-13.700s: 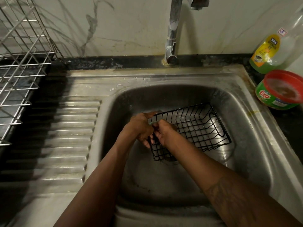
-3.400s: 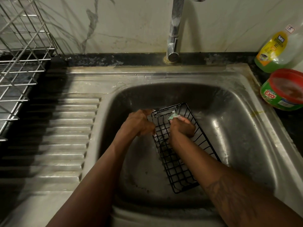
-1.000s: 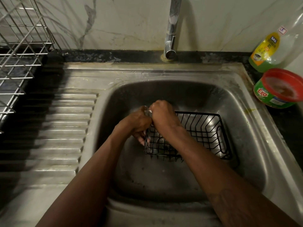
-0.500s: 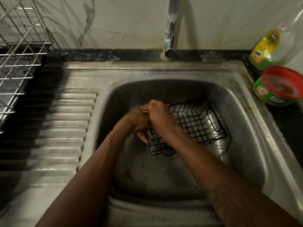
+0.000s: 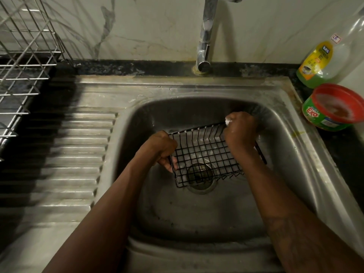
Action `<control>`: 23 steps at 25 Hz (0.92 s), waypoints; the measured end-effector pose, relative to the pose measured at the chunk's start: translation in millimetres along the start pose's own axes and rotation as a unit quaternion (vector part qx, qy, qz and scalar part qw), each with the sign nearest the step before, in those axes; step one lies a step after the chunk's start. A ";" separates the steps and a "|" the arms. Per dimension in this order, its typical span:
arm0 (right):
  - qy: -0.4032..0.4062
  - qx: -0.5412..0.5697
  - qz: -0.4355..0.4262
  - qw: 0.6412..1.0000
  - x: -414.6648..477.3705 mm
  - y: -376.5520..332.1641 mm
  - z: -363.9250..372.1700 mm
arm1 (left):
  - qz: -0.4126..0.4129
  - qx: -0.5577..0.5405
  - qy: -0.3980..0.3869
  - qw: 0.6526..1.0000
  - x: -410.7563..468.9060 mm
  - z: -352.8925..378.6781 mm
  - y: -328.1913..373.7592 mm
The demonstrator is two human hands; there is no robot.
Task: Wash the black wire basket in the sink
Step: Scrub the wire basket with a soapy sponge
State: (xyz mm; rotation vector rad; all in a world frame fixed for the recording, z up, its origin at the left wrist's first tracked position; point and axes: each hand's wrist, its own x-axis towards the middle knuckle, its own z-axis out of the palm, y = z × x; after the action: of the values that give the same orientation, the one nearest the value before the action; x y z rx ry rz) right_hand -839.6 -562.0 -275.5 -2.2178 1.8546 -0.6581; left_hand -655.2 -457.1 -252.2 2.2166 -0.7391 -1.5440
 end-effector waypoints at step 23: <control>-0.016 -0.053 -0.010 0.998 -1.9 -2.3 3.6 | 0.016 0.012 0.018 1.000 10.8 -0.9 -7.9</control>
State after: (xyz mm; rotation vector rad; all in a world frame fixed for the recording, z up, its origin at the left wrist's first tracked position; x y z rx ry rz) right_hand -836.2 -560.3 -278.2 -2.3011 1.8940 -0.5358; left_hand -649.7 -457.1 -264.4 2.2329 -0.7840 -1.4837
